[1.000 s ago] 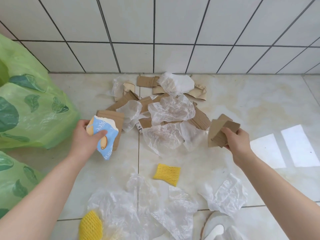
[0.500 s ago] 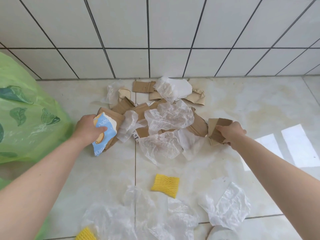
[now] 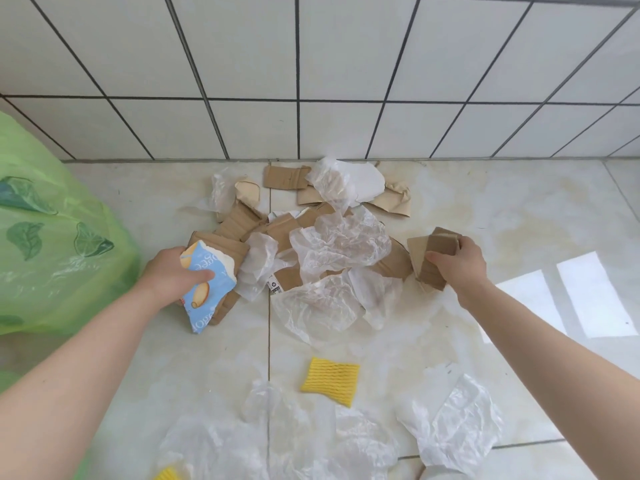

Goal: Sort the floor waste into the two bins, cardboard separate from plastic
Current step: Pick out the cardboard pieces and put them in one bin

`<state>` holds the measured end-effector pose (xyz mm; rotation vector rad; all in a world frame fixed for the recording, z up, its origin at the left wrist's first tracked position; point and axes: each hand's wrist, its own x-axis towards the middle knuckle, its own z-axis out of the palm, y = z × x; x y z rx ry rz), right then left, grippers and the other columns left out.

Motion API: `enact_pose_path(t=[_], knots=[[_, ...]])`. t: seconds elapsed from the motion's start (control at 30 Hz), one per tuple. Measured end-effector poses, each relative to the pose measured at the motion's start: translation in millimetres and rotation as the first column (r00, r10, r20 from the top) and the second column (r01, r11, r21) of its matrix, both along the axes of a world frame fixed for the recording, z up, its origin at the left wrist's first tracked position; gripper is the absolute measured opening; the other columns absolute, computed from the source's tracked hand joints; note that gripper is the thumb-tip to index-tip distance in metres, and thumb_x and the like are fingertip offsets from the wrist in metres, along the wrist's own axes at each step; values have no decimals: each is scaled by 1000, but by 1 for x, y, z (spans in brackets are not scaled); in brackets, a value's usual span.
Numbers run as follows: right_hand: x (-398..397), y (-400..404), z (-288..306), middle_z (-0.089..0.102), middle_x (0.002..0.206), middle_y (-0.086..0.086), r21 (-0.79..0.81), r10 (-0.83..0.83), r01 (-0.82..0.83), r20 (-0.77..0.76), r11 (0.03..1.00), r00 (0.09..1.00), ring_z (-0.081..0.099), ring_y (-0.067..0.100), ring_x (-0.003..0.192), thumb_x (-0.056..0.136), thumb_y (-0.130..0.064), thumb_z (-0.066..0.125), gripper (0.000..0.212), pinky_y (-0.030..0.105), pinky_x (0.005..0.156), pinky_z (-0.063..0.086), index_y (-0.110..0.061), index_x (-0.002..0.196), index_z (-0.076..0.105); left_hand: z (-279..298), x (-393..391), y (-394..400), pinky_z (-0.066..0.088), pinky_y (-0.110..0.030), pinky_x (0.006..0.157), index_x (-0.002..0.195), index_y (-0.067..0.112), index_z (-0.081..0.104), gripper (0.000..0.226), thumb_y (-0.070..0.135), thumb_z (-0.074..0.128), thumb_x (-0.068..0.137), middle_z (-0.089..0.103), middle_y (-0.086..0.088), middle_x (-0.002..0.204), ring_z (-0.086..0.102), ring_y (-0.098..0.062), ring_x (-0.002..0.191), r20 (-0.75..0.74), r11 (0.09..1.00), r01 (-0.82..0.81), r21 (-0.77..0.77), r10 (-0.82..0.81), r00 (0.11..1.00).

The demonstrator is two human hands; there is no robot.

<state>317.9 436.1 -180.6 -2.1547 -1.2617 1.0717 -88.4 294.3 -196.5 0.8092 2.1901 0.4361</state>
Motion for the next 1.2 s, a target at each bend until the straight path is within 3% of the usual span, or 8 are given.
enact_pose_path(t=[0.17, 0.37, 0.53, 0.7, 0.8, 0.97, 1.1, 1.2], knots=[[-15, -11, 29, 56, 100, 2, 195, 66, -78, 70, 978, 995, 53, 24, 91, 84, -14, 60, 33, 34, 74, 46, -11, 116, 52, 26, 7, -24, 43, -33, 56, 83, 4, 58, 19, 14, 73, 76, 65, -14, 79, 58, -31, 67, -140, 992, -20, 124, 38, 989], [-65, -33, 66, 59, 103, 1, 302, 149, -103, -130, 948, 980, 58, 21, 92, 85, -19, 61, 25, 31, 71, 46, -20, 107, 49, 74, 7, -52, 27, -34, 51, 63, 11, 40, 32, 17, 69, 76, 46, -10, 67, 43, -31, 63, -466, 959, 59, 276, 80, 881], [-133, -75, 89, 64, 102, -2, 290, 369, -290, -272, 912, 889, 63, 16, 93, 82, -20, 66, 24, 32, 75, 55, -27, 101, 51, 97, 10, -87, 45, -43, 66, 76, 12, 50, 16, 17, 65, 78, 49, -10, 82, 51, -35, 76, -564, 937, 157, 312, 50, 824], [-188, -121, 118, 61, 98, -8, 290, 519, -434, -381, 853, 765, 60, 2, 85, 87, -19, 64, 25, 13, 53, 48, -25, 108, 52, 124, 16, -126, 30, -35, 60, 67, 10, 41, 27, 18, 65, 78, 45, -8, 72, 42, -30, 69, -476, 883, 0, 470, 254, 842], [-214, -145, 138, 63, 99, -10, 308, 571, -481, -427, 821, 702, 62, -1, 83, 86, -20, 64, 24, 21, 60, 51, -28, 105, 54, 149, 15, -155, 36, -39, 62, 71, 5, 47, 26, 21, 68, 77, 52, -11, 71, 47, -32, 70, -347, 806, -131, 577, 388, 854], [-249, -181, 161, 66, 94, -11, 319, 673, -602, -478, 732, 565, 62, -5, 78, 88, -14, 59, 21, 8, 61, 46, -23, 107, 59, 183, 5, -203, 42, -35, 61, 75, 16, 56, 19, 24, 73, 77, 59, 4, 65, 53, -18, 61, -92, 643, -341, 686, 542, 835], [-281, -209, 176, 63, 92, -7, 279, 731, -716, -508, 640, 455, 58, 7, 82, 88, -10, 48, 25, 29, 76, 48, -23, 105, 60, 185, -17, -248, 48, -34, 61, 80, 24, 60, 15, 19, 74, 79, 69, 7, 76, 61, -16, 68, 160, 478, -554, 681, 642, 750], [-304, -228, 186, 66, 95, -4, 272, 766, -777, -520, 568, 378, 62, 16, 90, 79, -20, 48, 28, 45, 89, 50, -26, 104, 60, 189, -29, -275, 45, -24, 45, 87, 26, 57, 21, 14, 73, 80, 67, 6, 79, 61, -15, 67, 295, 360, -660, 659, 684, 667]])
